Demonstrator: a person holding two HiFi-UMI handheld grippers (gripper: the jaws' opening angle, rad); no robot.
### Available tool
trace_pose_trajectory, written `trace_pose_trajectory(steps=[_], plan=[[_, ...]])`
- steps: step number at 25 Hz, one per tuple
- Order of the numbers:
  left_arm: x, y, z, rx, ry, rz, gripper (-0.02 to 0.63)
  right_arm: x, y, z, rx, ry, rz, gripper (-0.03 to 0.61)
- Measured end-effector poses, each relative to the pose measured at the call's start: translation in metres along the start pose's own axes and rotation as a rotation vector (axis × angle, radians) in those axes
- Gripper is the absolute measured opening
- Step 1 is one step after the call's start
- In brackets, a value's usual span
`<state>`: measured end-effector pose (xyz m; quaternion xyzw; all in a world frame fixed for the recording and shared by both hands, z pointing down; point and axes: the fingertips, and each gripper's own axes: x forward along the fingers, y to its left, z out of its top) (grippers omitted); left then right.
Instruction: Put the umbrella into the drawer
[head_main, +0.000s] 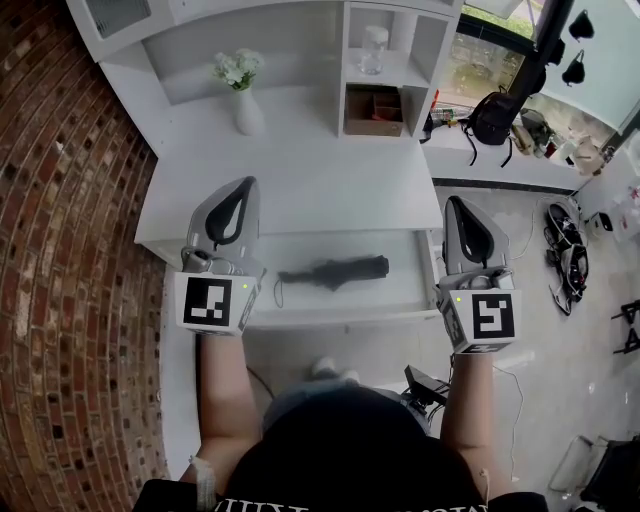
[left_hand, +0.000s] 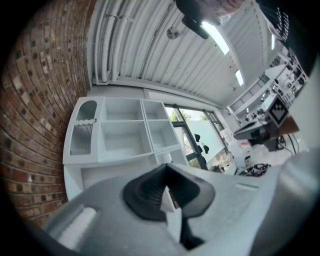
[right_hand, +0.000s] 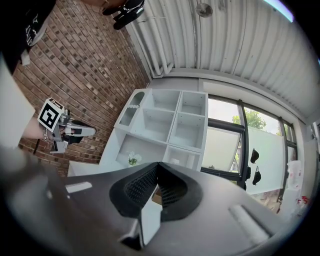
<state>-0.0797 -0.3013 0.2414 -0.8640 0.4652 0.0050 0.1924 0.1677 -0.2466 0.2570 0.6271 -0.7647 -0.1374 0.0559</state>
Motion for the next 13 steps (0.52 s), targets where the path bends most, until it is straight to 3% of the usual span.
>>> trace_pose_trajectory(steps=[13], plan=[[-0.0080,-0.0015,0.0057,-0.071,-0.042,-0.027,-0.005,-0.0052,0.0026,0.0014,-0.006,0.009,-0.011,0.003]])
